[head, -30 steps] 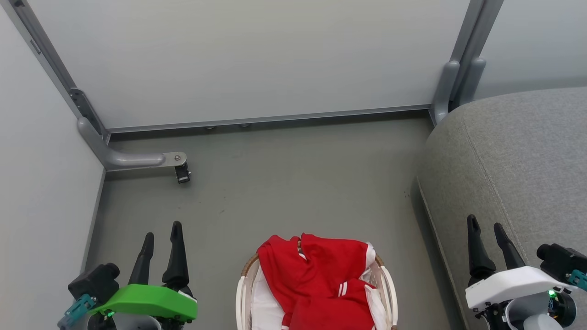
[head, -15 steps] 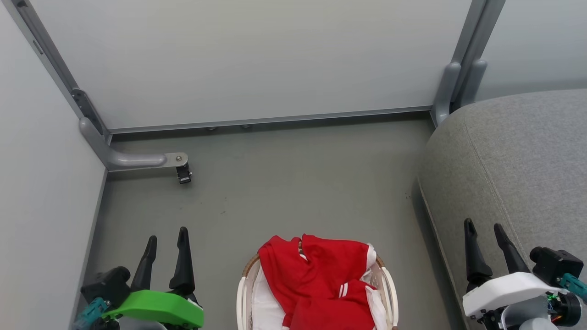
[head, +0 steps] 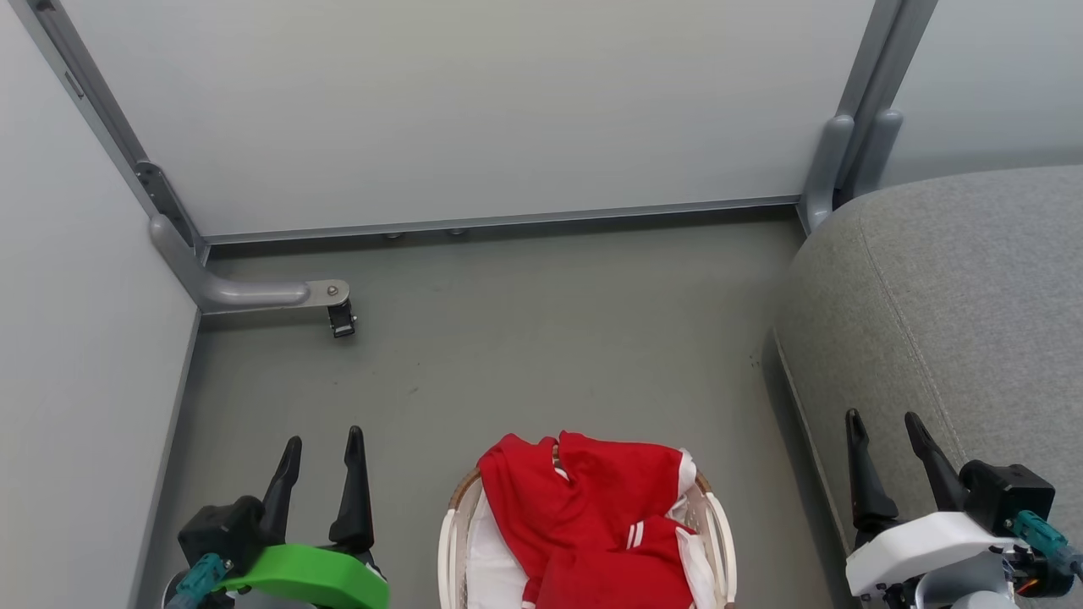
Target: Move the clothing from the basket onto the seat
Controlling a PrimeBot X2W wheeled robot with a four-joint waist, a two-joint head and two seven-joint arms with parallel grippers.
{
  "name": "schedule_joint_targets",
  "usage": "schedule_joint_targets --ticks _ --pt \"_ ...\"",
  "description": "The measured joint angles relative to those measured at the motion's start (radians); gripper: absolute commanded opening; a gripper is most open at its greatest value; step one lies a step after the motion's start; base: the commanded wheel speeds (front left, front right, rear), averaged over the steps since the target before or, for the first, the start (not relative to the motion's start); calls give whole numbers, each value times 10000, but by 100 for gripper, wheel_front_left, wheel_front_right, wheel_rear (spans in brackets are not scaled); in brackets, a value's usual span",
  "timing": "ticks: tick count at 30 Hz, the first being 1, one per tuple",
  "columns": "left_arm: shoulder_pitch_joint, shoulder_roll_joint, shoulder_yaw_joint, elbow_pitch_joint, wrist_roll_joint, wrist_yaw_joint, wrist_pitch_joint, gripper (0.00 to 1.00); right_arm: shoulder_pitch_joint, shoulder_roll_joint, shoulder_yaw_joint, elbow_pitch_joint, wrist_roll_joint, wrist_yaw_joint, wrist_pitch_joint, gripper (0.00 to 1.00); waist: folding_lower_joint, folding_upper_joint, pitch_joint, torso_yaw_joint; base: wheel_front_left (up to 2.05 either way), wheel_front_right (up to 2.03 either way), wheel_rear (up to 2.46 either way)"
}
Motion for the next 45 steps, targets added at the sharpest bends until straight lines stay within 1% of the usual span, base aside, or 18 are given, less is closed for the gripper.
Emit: schedule_joint_targets --ticks 22,39,45 --pt "22 15 -127 215 1327 50 -382 100 18 -15 4 -27 -1572 2 -410 100 0 0 45 107 0 0 0" --pt "25 17 -150 314 1369 48 -426 100 38 -17 -6 -90 -1599 2 -410 100 0 0 120 115 0 0 0" --pt "-56 17 -357 274 1381 48 -426 100 18 -17 -115 -178 -1592 2 -412 100 0 0 333 143 0 0 0"
